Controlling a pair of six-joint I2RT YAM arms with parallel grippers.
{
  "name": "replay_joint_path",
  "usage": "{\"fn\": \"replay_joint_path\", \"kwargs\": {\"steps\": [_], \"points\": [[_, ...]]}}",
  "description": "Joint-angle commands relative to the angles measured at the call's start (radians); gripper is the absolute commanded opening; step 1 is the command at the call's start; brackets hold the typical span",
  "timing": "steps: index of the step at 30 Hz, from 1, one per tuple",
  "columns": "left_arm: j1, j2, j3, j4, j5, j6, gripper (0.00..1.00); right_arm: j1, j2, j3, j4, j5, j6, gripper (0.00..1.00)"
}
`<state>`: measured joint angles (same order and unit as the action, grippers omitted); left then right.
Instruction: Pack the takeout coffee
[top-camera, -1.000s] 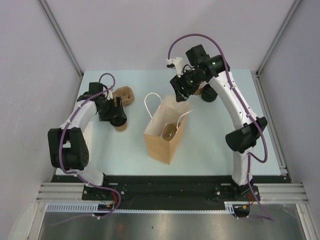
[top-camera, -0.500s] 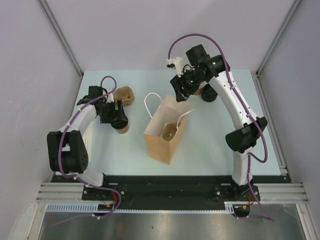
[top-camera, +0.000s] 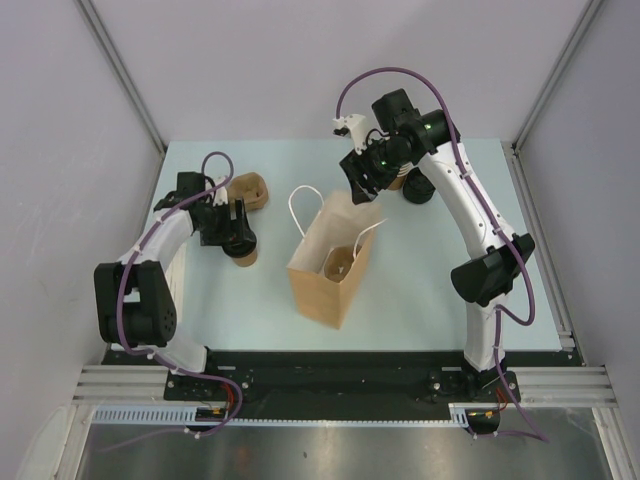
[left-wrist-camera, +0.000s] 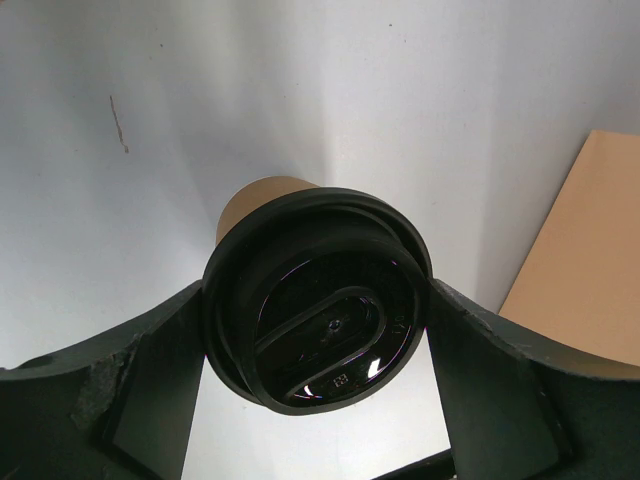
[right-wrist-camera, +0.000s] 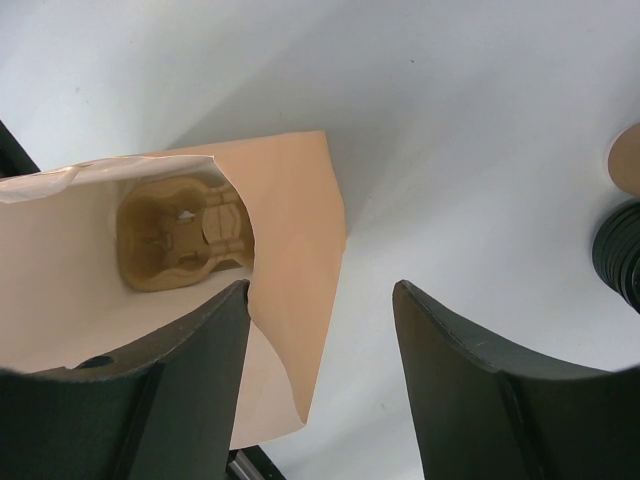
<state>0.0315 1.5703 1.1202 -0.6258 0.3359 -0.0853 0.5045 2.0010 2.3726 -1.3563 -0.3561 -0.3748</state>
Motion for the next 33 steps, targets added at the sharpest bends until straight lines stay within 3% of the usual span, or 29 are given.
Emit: {"fn": "replay_joint_path", "kwargs": {"steps": [1,5,16,20,22,24,28,33], "points": [[0.007,-0.024,-0.005,0.011,0.005,0.027,0.74,-0.003,-0.03,0.02,-0.145,-0.004,0.005,0.65],[0.007,-0.035,-0.002,0.002,0.014,0.036,0.59,-0.003,-0.033,0.028,-0.145,-0.009,0.001,0.68],[0.007,-0.179,0.108,-0.101,0.192,0.186,0.4,-0.034,-0.045,0.059,-0.136,-0.072,-0.013,0.74],[0.007,-0.223,0.202,-0.163,0.311,0.246,0.4,-0.044,-0.057,0.062,-0.113,-0.128,-0.033,0.82],[0.007,-0.233,0.286,-0.21,0.373,0.257,0.4,-0.044,-0.062,0.074,-0.109,-0.145,-0.071,0.93],[0.007,-0.237,0.343,-0.236,0.415,0.263,0.4,-0.043,-0.07,0.083,-0.093,-0.176,-0.104,0.97],[0.007,-0.247,0.455,-0.299,0.469,0.262,0.4,-0.035,-0.113,0.045,-0.041,-0.222,-0.258,0.99],[0.007,-0.277,0.463,-0.305,0.505,0.229,0.43,-0.005,-0.18,-0.029,0.042,-0.305,-0.449,1.0]]}}
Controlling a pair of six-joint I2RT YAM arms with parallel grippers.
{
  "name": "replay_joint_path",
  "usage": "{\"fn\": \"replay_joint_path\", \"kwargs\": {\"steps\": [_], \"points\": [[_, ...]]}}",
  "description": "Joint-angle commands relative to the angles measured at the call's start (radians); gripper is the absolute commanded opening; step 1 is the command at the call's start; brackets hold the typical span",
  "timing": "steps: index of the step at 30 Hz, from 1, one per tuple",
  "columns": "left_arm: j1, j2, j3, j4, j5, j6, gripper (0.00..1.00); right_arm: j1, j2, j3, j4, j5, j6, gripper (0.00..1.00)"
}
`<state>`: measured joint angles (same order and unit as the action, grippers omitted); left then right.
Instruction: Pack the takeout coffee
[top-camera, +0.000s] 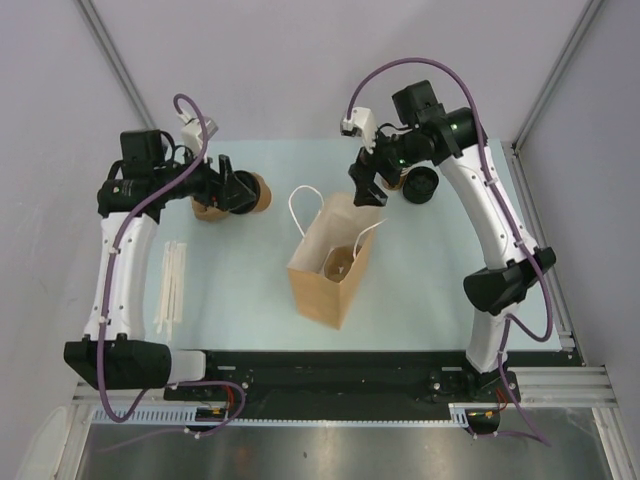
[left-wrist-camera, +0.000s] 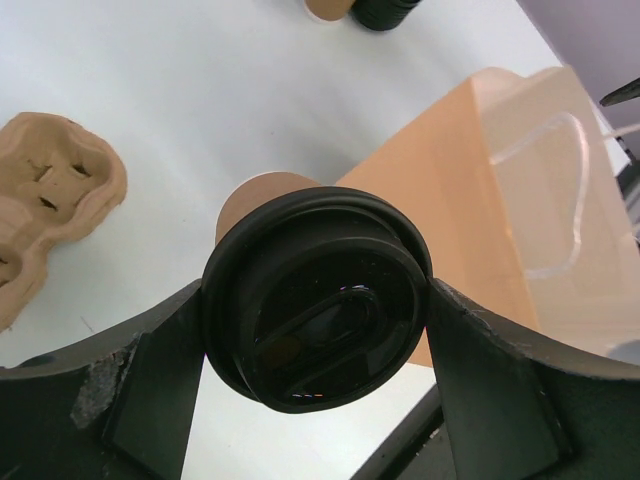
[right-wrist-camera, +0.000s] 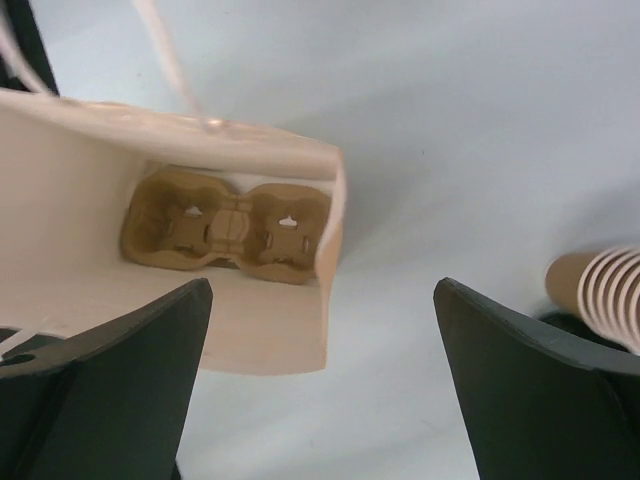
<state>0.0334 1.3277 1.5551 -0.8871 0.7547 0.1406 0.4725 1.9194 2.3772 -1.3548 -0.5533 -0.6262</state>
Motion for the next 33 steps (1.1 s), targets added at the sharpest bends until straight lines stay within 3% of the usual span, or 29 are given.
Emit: {"fn": "replay_joint_path", "kwargs": {"steps": [1,5,8,14,21,26,29,33], "points": [[0.005,-0.039,0.025,-0.044,0.086,0.002,0.43,0.032,-0.105,-0.047,0.049,-0.123,-0.229,1.0],[0.005,-0.064,0.017,-0.052,0.083,-0.007,0.43,0.077,-0.106,-0.084,0.057,-0.146,-0.427,1.0],[0.007,-0.085,0.023,-0.053,0.098,-0.018,0.42,0.118,-0.089,-0.085,0.062,-0.108,-0.477,1.0],[0.005,-0.139,0.115,-0.03,0.144,-0.067,0.4,0.088,-0.069,-0.047,0.059,-0.155,-0.391,1.0],[-0.024,-0.116,0.273,-0.029,0.224,-0.062,0.39,0.02,-0.074,-0.01,0.13,-0.234,-0.178,1.0],[-0.226,-0.038,0.414,-0.168,0.166,0.112,0.39,-0.018,-0.071,-0.006,0.177,-0.238,-0.015,1.0],[-0.411,0.004,0.502,-0.213,0.089,0.177,0.4,-0.032,-0.065,-0.013,0.165,-0.206,0.028,0.98],[-0.573,0.054,0.507,-0.242,-0.037,0.253,0.39,-0.044,-0.056,-0.018,0.146,-0.178,0.049,0.95]]}}
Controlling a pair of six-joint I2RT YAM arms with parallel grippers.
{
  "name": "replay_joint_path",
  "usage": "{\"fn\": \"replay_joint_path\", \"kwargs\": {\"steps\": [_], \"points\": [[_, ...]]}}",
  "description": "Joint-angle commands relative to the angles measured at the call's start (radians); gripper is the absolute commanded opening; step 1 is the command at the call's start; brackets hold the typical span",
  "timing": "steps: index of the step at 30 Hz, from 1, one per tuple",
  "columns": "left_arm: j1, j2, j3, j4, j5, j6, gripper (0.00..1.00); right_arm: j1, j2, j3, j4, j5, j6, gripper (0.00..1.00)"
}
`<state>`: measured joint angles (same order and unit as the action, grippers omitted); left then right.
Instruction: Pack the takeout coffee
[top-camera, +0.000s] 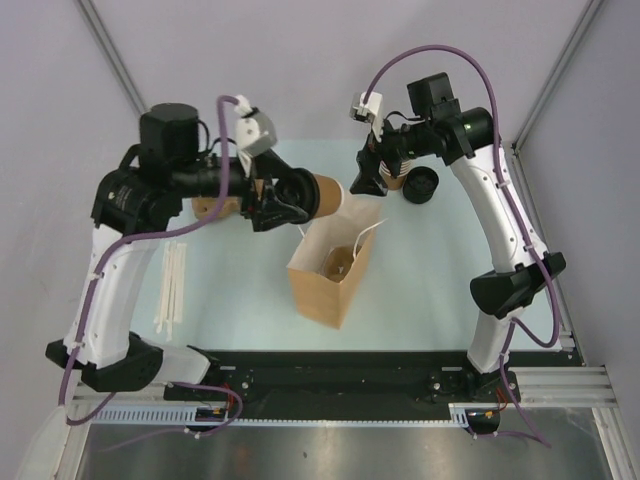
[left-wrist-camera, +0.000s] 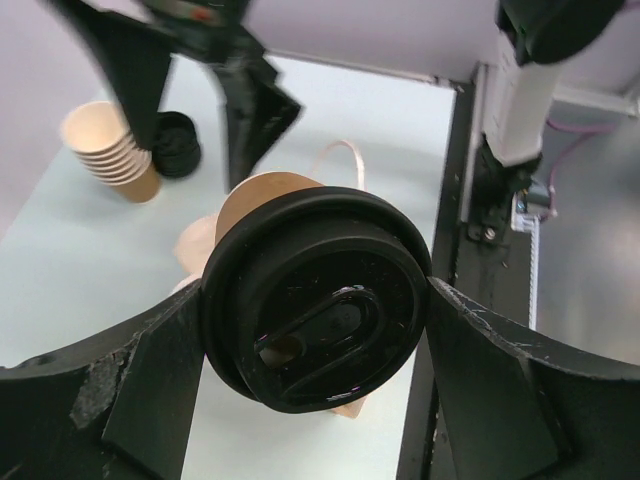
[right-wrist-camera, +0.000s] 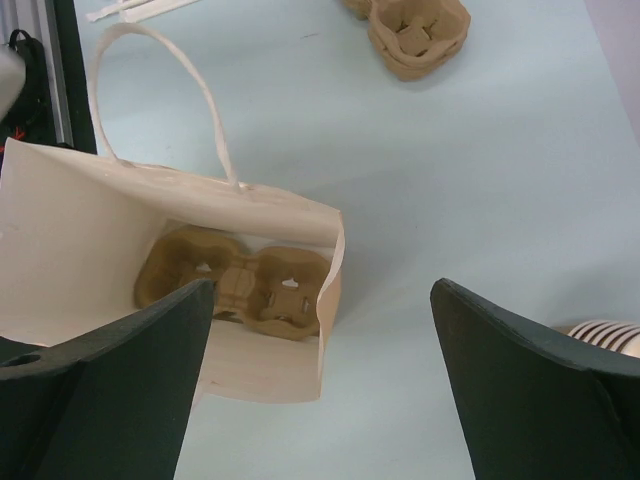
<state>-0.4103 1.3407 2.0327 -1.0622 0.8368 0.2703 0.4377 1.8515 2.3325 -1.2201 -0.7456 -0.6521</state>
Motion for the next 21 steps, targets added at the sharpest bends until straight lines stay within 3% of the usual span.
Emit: {"fn": "replay_joint_path", "kwargs": {"steps": [1,8,15,21], "points": [[-0.152,0.049,0.023,-0.073,-0.167,0.135,0.38,-0.01,0.017,0.025,0.011,0.018,0.078,0.93],[-0.269,0.094,-0.139,-0.006,-0.332,0.133,0.34,-0.011,0.063,0.034,-0.027,0.052,0.115,0.79],[-0.295,0.091,-0.296,0.088,-0.389,0.102,0.33,-0.011,0.086,0.002,-0.044,0.029,0.12,0.69],[-0.326,0.113,-0.353,0.107,-0.406,0.164,0.33,-0.01,0.11,-0.007,-0.055,0.031,0.14,0.61]]}}
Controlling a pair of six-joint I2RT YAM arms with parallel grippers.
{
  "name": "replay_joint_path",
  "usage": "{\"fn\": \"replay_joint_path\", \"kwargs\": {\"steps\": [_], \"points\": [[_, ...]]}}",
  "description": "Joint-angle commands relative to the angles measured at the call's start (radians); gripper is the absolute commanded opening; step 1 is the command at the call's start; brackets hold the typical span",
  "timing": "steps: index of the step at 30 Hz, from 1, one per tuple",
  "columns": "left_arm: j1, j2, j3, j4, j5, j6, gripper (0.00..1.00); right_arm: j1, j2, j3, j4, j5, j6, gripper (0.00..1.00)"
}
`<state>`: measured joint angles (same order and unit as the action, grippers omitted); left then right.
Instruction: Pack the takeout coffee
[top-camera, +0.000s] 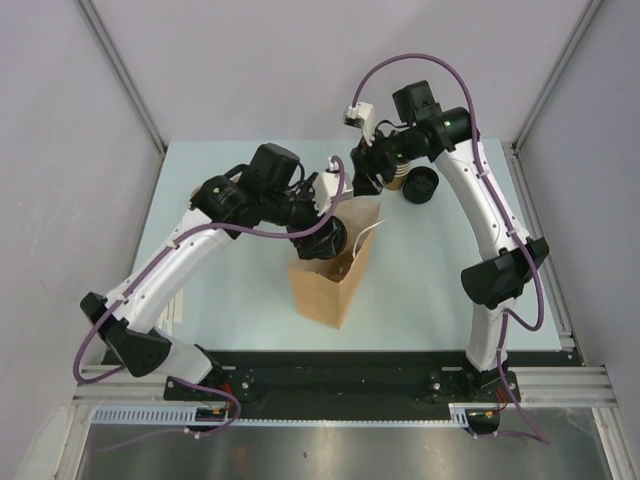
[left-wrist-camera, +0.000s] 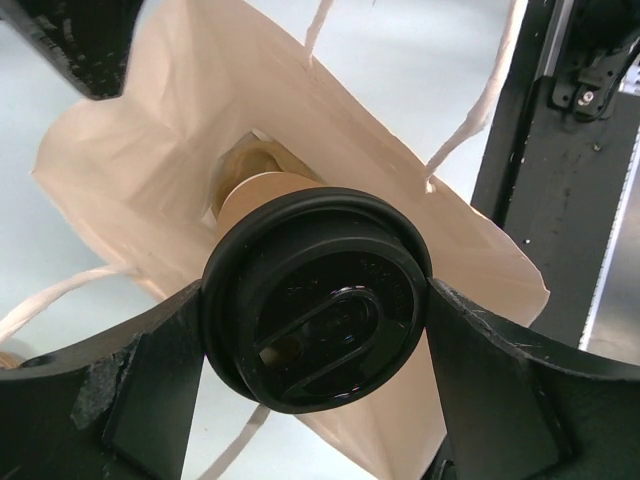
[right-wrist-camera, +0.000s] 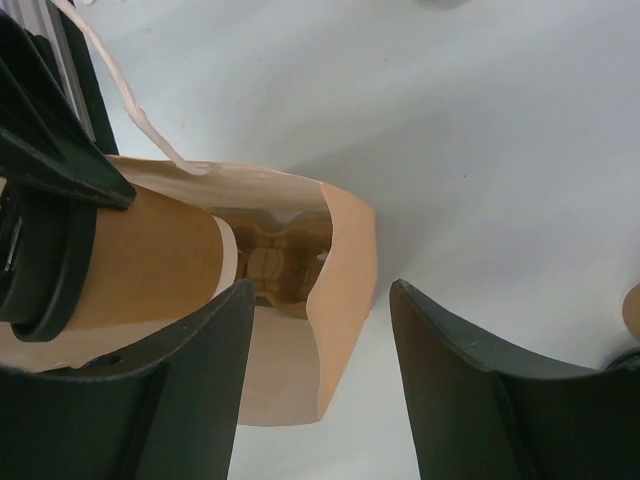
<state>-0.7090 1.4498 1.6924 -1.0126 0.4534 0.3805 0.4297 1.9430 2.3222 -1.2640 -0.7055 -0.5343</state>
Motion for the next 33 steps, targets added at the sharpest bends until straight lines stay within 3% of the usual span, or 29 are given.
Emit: {"fn": "replay_joint_path", "kwargs": {"steps": [1,11,14,18,20,33], "points": [[-0.039,0.007,-0.013,0.054,-0.028,0.061,0.33,-0.002,0.022,0.002,-0.012,-0.008,0.02,0.61],[-0.083,0.072,-0.008,0.005,-0.097,0.135,0.33,0.012,0.034,-0.027,-0.037,-0.006,-0.004,0.49],[-0.083,0.078,-0.025,0.005,-0.105,0.141,0.32,0.012,0.036,-0.041,-0.046,-0.006,-0.007,0.39],[-0.083,0.084,-0.051,-0.004,-0.114,0.147,0.32,0.014,0.033,-0.046,-0.07,-0.011,-0.024,0.09],[-0.081,0.078,-0.065,0.0,-0.117,0.149,0.32,0.011,0.028,-0.049,-0.09,-0.012,-0.029,0.0],[-0.007,0.023,-0.102,0.011,-0.078,0.115,0.32,-0.012,-0.206,-0.294,-0.055,-0.068,-0.021,0.0]]}}
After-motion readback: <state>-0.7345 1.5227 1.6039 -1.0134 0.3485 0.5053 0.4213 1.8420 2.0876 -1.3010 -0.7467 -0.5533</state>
